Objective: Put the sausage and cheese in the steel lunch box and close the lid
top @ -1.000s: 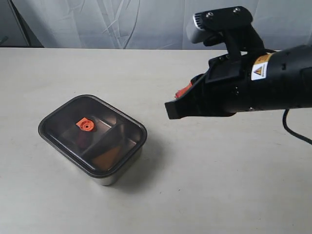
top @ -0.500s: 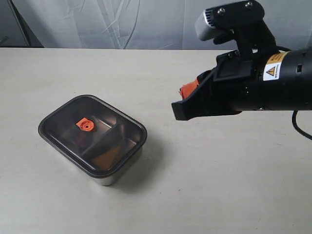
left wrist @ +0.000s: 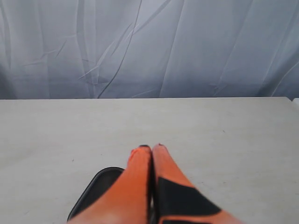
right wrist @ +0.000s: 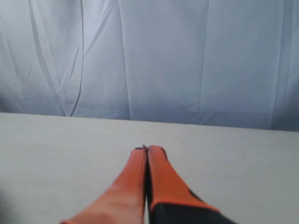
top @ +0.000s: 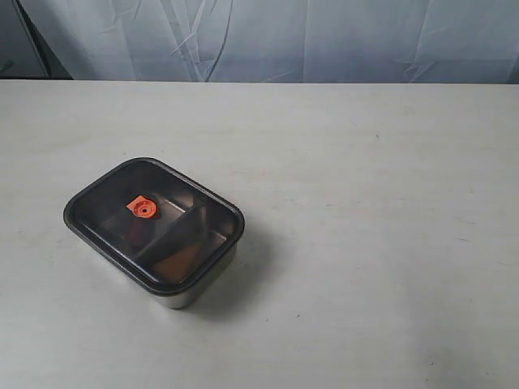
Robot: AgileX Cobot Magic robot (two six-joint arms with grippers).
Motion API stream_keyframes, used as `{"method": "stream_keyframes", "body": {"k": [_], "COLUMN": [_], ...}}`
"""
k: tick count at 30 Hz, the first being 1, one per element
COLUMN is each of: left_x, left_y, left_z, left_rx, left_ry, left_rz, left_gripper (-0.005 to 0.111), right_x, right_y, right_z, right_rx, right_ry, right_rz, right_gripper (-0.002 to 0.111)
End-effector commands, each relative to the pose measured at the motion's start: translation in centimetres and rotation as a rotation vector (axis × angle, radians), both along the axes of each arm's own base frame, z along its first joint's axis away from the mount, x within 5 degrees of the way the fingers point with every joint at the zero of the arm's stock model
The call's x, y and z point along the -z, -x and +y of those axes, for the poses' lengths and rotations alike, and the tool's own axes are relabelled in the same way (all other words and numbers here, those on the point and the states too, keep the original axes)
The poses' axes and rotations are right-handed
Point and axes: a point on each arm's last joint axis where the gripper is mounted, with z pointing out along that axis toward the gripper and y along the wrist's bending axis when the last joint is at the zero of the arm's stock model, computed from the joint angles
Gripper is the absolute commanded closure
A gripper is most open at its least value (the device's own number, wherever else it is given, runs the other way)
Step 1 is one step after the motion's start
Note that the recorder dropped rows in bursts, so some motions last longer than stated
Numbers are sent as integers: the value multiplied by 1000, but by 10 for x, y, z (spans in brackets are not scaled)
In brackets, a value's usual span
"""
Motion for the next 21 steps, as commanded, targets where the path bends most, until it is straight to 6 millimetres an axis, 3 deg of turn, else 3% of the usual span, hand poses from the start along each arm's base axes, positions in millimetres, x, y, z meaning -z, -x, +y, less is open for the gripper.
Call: {"method": "stream_keyframes", "body": {"k": [1, 11, 21], "left_x": [0, 0, 0], "left_y": [2, 2, 2], "left_z": [0, 0, 0], "left_rx": [0, -1, -1], "left_ry": [0, -6, -6], "left_rz": [-7, -7, -7], "left_gripper": [107, 107, 107], "right_x": [25, 67, 89], "right_y": [11, 14, 18], "right_z": [-1, -8, -10], "right_rx": [-1, 90, 123], "right_ry": [-11, -60, -58], "right_rz": [69, 68, 78], "right_gripper": [109, 109, 109]}}
